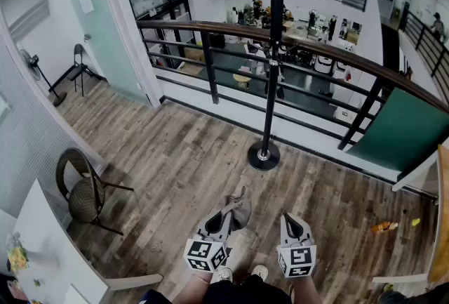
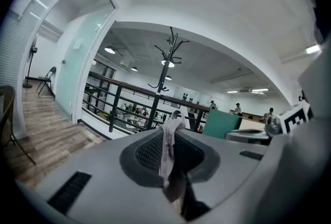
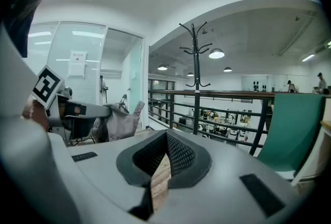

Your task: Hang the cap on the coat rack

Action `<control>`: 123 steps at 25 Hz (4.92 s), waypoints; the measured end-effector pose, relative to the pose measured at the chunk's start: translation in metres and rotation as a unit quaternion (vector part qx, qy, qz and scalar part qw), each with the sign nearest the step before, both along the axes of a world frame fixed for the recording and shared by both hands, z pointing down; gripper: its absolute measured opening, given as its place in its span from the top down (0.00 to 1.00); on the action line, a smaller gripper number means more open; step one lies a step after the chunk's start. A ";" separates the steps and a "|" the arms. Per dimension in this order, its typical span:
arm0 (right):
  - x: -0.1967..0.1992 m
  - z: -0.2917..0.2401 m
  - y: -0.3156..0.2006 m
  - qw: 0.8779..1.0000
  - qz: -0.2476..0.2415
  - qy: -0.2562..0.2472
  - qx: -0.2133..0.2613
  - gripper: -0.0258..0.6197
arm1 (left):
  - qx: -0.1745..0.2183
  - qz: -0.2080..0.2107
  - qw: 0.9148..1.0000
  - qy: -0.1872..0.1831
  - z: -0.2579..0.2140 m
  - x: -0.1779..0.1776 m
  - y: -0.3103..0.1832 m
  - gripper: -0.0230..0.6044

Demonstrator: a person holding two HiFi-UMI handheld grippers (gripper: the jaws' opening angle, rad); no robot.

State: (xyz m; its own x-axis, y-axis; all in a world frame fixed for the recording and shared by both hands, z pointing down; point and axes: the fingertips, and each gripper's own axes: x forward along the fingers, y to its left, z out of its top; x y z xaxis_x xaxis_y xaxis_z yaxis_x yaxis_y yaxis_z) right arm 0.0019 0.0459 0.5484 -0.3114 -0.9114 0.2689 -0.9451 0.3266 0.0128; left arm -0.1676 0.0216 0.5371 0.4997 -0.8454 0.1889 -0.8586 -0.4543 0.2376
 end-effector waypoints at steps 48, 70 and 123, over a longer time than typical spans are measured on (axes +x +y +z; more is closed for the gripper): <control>0.068 0.009 0.026 1.000 0.004 -0.025 -0.008 0.42 | 0.031 -0.011 0.999 -0.030 0.000 0.064 0.031 0.89; 0.060 0.016 -0.163 0.998 0.063 -0.007 -0.022 0.41 | 0.023 0.025 0.999 -0.005 0.003 0.059 -0.171 0.89; 0.199 0.017 -0.442 0.992 -0.125 -0.021 -0.025 0.43 | 0.109 -0.169 0.979 0.033 -0.090 0.195 -0.391 0.89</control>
State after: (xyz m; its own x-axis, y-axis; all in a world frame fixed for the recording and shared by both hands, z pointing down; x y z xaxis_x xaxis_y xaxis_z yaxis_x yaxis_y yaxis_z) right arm 0.2007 -0.3960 0.5649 -0.5373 -0.7909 0.2928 -0.8343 0.5493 -0.0469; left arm 0.0273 -0.3693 0.4469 0.1896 -0.9812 -0.0368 -0.9546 -0.1930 0.2271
